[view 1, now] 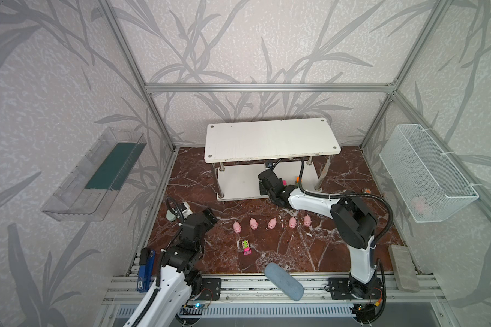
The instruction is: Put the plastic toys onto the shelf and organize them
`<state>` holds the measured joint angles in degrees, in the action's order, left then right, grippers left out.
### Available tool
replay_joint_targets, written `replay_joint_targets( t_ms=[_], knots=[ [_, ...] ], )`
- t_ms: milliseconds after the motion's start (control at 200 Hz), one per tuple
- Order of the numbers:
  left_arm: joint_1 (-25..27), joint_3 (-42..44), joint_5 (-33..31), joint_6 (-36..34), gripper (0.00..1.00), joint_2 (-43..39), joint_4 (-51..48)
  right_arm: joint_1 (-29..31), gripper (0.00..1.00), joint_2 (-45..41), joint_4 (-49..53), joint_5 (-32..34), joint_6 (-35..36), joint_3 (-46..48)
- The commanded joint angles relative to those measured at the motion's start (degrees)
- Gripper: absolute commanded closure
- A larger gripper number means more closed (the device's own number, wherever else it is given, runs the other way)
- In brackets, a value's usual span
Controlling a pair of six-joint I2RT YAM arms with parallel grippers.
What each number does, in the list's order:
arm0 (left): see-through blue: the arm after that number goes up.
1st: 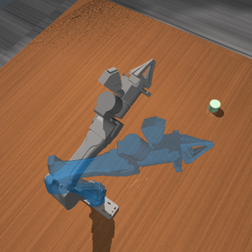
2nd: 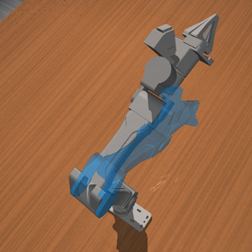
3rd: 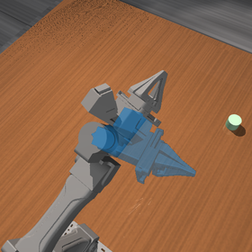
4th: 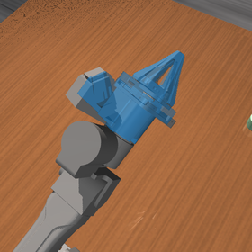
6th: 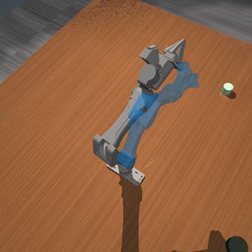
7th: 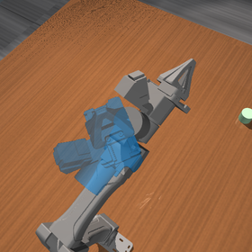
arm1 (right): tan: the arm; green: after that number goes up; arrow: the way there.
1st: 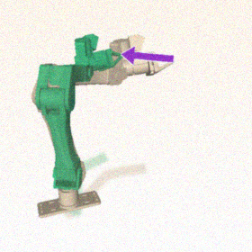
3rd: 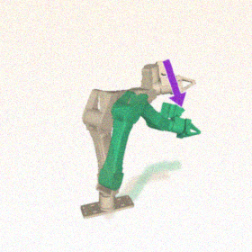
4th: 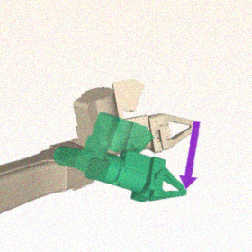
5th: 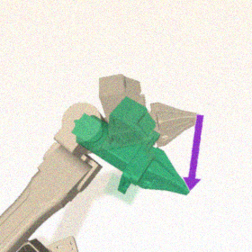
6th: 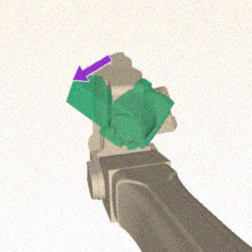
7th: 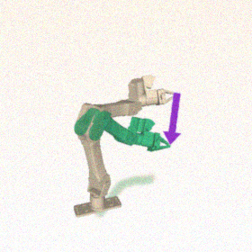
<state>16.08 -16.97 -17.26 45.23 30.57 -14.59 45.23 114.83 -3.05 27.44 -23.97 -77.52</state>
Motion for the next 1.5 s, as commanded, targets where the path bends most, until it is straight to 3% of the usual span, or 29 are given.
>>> replay_joint_targets(
  t_ms=[0,630,1305,1495],
  knots=[
    [0.1,0.2,-1.0,0.6,0.16,-0.1,-0.1,-0.3,0.68,1.1,1.0,0.1,-0.5,-1.5],
    [0.1,0.1,-1.0,0.8,0.16,-0.7,-0.6,-0.7,0.54,-1.8,-0.6,-1.6,0.2,-0.8],
    [0.3,-3.4,2.5,0.8,0.16,-0.6,-5.2,0.8,0.52,-18.5,-16.9,-4.5,-4.1,21.3],
    [2.0,-4.8,4.3,1.5,0.16,-0.3,-6.4,4.3,0.51,-24.2,-21.1,-1.8,-1.3,27.6]
  ],
)
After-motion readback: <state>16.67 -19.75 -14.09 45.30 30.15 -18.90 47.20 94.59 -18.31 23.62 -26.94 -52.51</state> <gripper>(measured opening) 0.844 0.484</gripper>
